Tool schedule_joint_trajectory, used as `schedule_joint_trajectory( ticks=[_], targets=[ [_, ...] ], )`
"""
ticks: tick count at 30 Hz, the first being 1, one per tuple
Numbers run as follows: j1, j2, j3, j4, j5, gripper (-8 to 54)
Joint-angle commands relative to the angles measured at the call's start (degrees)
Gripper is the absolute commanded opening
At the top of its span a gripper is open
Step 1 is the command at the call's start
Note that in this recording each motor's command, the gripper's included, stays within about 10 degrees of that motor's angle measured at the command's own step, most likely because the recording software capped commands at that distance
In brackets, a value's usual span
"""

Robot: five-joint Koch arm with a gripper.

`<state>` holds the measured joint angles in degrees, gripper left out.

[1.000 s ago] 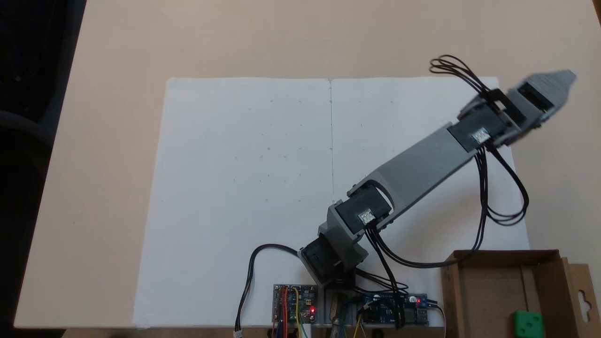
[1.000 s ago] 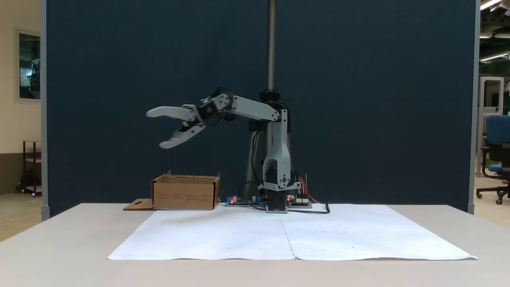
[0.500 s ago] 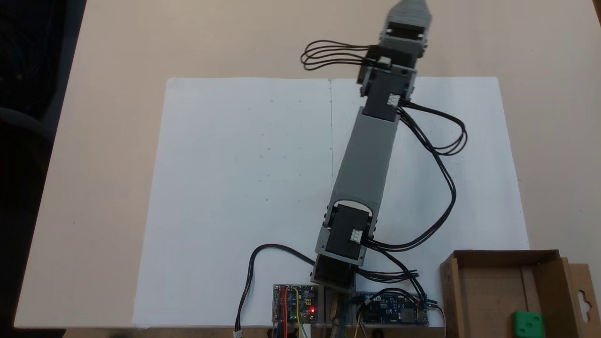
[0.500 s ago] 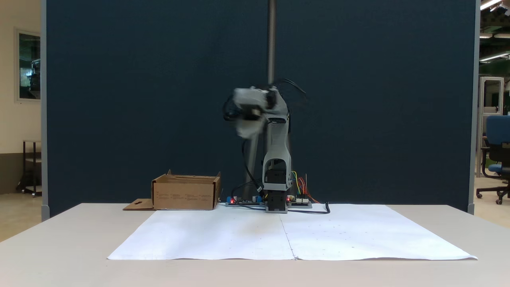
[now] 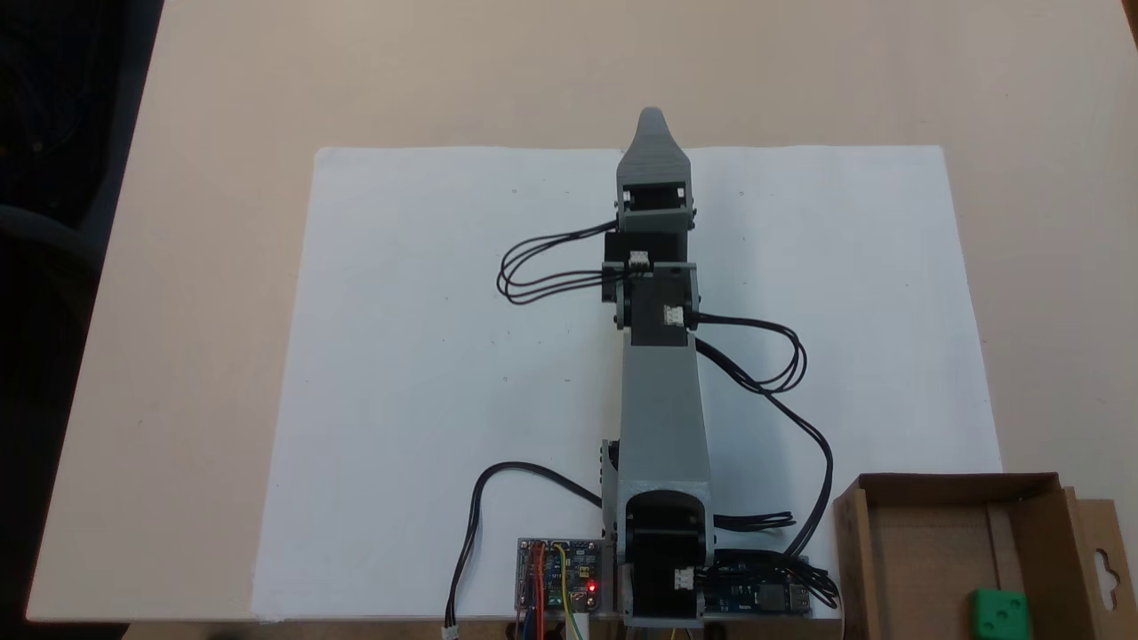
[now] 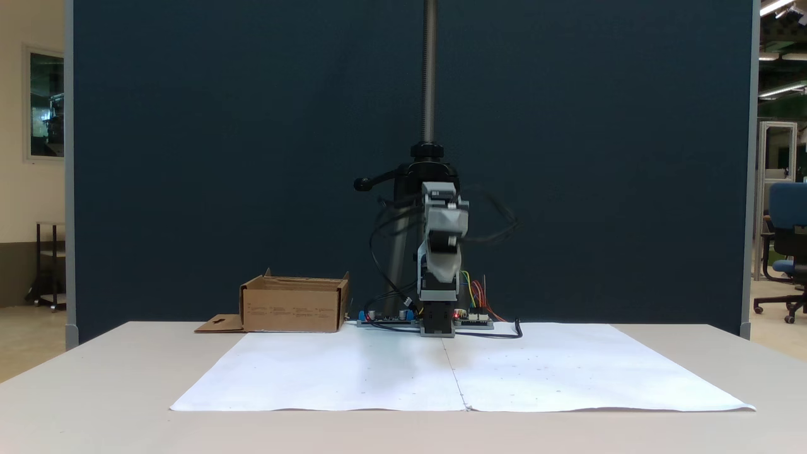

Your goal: Grasp a green dice and put it in the bin.

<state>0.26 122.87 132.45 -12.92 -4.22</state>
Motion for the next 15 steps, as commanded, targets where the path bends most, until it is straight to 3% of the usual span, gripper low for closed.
schedule_joint_trajectory(
  ticks=[1, 15],
  targets=[
    [0.53, 3.96, 1.85, -9.56, 1.49, 44.5],
    [0.44, 12.13, 25.84, -33.99, -0.70, 42.2]
  ],
)
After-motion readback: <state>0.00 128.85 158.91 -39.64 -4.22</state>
